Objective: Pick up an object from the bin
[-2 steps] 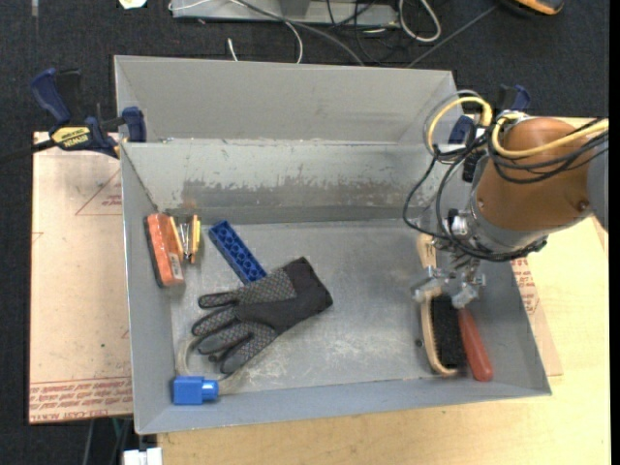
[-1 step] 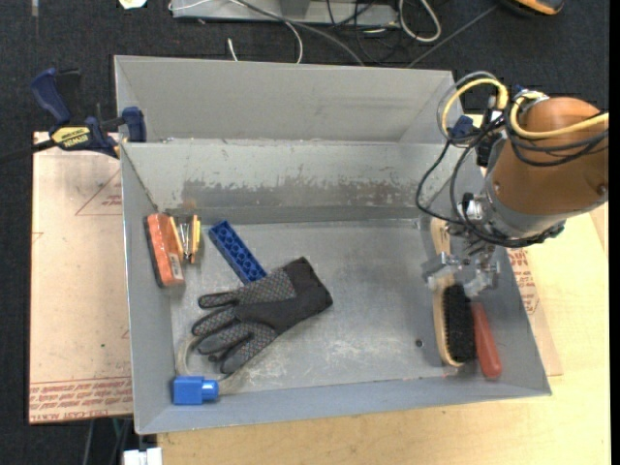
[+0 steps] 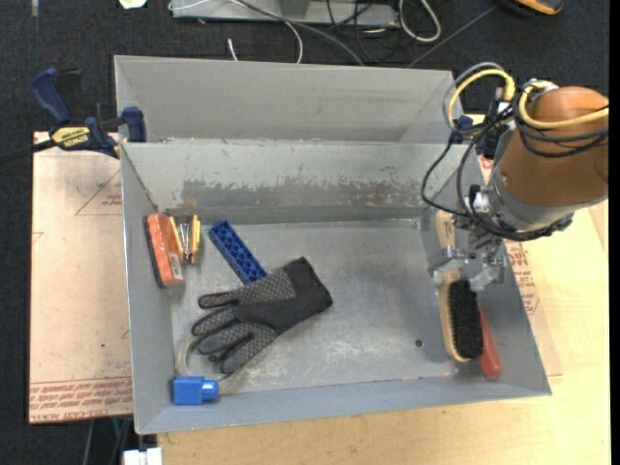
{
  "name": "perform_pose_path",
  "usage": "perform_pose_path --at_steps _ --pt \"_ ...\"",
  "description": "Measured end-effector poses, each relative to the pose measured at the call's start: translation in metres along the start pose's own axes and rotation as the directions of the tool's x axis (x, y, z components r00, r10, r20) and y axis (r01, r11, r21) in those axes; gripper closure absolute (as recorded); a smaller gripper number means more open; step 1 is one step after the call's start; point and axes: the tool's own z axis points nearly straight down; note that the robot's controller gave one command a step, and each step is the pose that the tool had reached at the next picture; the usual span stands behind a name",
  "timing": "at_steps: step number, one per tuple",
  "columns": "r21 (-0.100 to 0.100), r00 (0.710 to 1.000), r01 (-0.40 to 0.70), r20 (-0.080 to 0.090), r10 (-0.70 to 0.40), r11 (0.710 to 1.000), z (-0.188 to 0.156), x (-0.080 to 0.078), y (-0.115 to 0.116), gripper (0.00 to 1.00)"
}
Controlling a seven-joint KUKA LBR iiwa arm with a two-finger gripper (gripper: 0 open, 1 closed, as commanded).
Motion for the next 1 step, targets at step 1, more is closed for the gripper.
perform_pose_path --at_steps 1 --pt "-0.006 1.000 -0.003 0.002 0.003 1.000 -0.0471 -0.0019 0.0008 1.00"
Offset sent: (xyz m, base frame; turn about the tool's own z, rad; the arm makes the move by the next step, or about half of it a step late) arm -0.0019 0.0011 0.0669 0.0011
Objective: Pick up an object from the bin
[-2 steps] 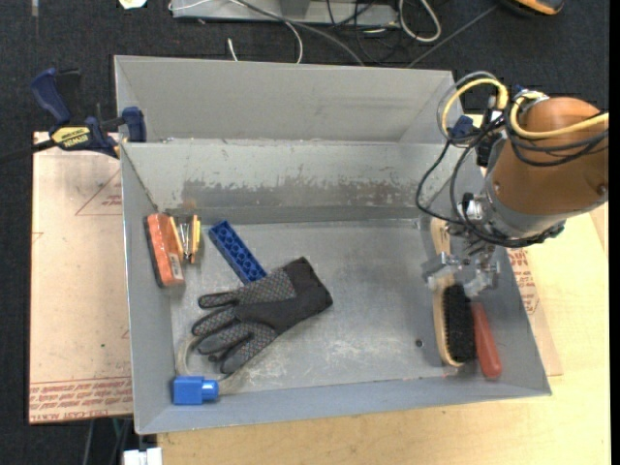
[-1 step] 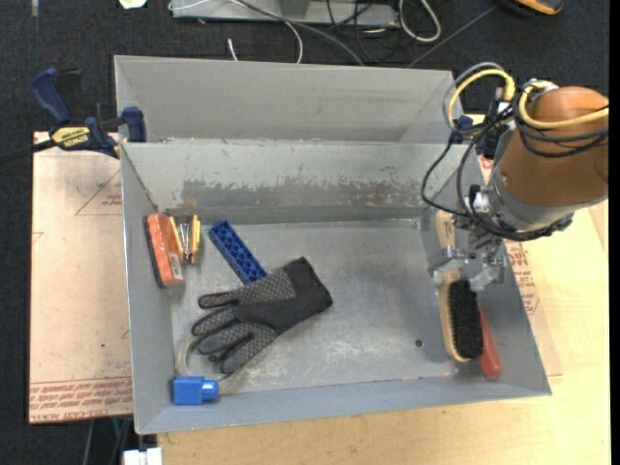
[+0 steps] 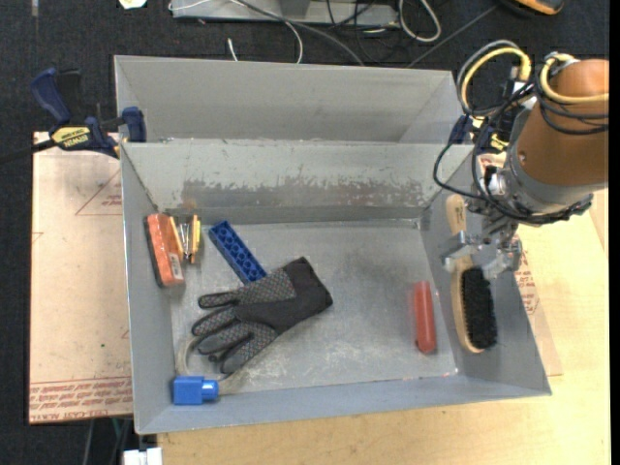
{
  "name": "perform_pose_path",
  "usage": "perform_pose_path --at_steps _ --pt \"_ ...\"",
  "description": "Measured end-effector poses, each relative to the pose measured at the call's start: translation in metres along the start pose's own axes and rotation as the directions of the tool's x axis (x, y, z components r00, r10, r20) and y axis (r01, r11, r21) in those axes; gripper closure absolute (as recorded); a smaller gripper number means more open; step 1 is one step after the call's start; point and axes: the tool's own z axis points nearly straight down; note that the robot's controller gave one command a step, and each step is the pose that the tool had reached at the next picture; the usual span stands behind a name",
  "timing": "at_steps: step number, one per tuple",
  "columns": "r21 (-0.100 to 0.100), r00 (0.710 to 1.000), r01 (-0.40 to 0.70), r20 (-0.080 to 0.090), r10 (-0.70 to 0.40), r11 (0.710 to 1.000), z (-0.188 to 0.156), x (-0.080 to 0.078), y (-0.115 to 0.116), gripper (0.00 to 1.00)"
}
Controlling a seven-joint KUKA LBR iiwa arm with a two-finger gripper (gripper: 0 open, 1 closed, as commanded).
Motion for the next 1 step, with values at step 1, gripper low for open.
perform_pose_path --at_steps 1 --pt "0.002 1.000 -0.004 0.002 0.004 1.000 -0.0219 -0.0017 -0.0006 1.00"
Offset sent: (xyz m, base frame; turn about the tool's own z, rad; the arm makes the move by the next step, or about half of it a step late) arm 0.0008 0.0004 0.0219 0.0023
